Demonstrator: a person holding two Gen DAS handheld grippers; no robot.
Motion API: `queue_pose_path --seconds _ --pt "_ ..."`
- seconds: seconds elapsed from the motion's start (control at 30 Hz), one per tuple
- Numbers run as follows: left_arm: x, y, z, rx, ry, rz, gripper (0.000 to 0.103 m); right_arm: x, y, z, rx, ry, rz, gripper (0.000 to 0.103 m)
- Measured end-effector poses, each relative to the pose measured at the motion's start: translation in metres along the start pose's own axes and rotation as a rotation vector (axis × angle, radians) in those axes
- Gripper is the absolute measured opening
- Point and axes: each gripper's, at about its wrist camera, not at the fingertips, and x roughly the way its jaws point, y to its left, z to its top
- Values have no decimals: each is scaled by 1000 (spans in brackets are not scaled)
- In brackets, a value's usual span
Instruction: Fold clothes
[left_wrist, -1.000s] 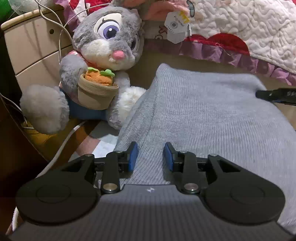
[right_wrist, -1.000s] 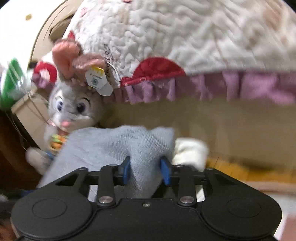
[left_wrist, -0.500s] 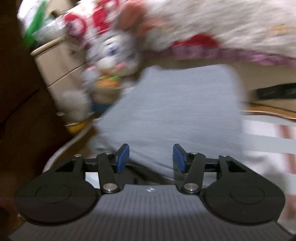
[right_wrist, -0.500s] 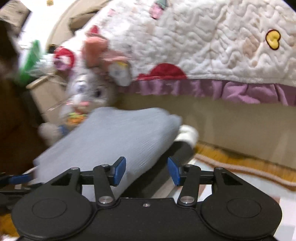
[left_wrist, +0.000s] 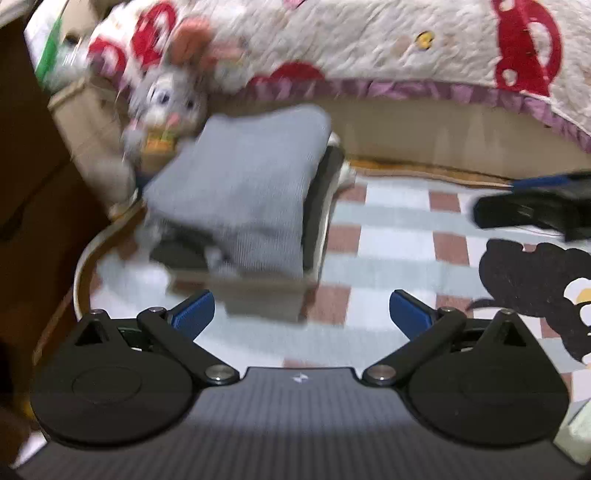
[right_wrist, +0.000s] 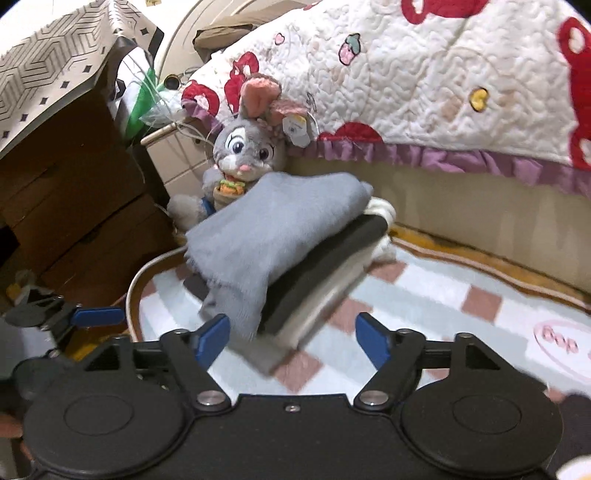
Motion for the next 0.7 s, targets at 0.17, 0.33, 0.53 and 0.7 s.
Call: queue_pose_path --seconds 0.17,0.33,0.53,0.7 --pt "-2 -4 -15 -64 131 -36 103 -22 13 -28 -26 68 -43 85" --pt "-11 -15 -15 -6 115 49 103 -26 24 -35 -65 126 -68 85" --pt "-19 -33 -10 56 94 74 103 -30 28 -34 -60 128 -68 85" --pt "-15 -48 -6 99 108 78 103 -34 28 -35 -50 126 -64 85"
